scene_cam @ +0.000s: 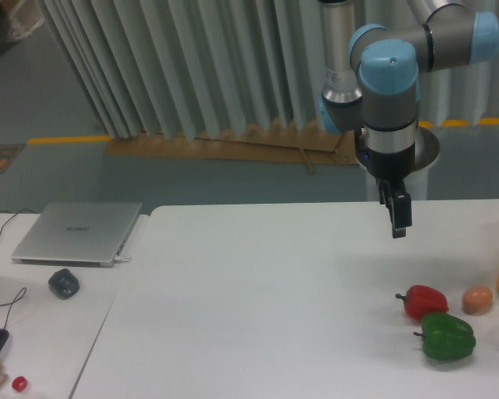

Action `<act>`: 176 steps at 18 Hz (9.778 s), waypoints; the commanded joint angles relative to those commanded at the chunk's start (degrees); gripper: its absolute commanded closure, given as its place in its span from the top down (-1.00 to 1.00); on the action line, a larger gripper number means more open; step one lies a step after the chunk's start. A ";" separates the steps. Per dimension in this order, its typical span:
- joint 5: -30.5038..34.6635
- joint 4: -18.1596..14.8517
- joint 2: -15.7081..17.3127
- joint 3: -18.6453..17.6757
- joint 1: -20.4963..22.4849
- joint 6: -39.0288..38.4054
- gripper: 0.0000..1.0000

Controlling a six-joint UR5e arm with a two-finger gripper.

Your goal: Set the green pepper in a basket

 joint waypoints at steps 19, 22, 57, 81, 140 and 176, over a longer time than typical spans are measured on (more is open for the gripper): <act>4.13 3.17 0.79 -0.71 -1.67 3.25 1.00; 1.77 3.17 0.70 -1.15 -1.58 3.34 1.00; 1.07 3.61 0.97 -3.17 3.34 -3.61 1.00; -3.08 11.08 -11.86 2.10 5.28 5.88 1.00; -3.08 17.50 -21.71 3.77 5.80 13.18 0.10; 0.18 8.27 -12.13 5.53 22.50 39.80 -0.03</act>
